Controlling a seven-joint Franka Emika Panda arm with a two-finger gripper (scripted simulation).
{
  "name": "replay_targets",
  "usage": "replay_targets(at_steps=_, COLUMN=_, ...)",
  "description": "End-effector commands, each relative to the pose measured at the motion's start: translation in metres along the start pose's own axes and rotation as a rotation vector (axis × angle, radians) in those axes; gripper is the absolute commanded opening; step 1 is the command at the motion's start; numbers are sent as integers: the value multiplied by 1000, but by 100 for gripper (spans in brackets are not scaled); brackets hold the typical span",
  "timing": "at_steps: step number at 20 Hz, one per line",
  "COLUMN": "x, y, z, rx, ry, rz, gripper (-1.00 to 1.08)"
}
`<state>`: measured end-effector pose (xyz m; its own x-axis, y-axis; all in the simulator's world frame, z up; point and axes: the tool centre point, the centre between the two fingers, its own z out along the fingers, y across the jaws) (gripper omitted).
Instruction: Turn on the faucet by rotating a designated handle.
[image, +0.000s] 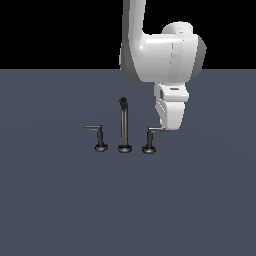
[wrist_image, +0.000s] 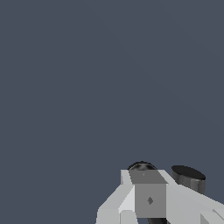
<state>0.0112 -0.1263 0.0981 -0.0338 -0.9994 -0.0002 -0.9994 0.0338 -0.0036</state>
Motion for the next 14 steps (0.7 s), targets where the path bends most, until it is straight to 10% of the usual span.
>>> replay_targets(at_steps=1, x=5, y=10, z=0, rx=-3, ry=0, rz=2, gripper=-100)
replay_targets(at_steps=14, x=-3, y=39, z=0, rx=1, ry=0, rz=-3, gripper=-100)
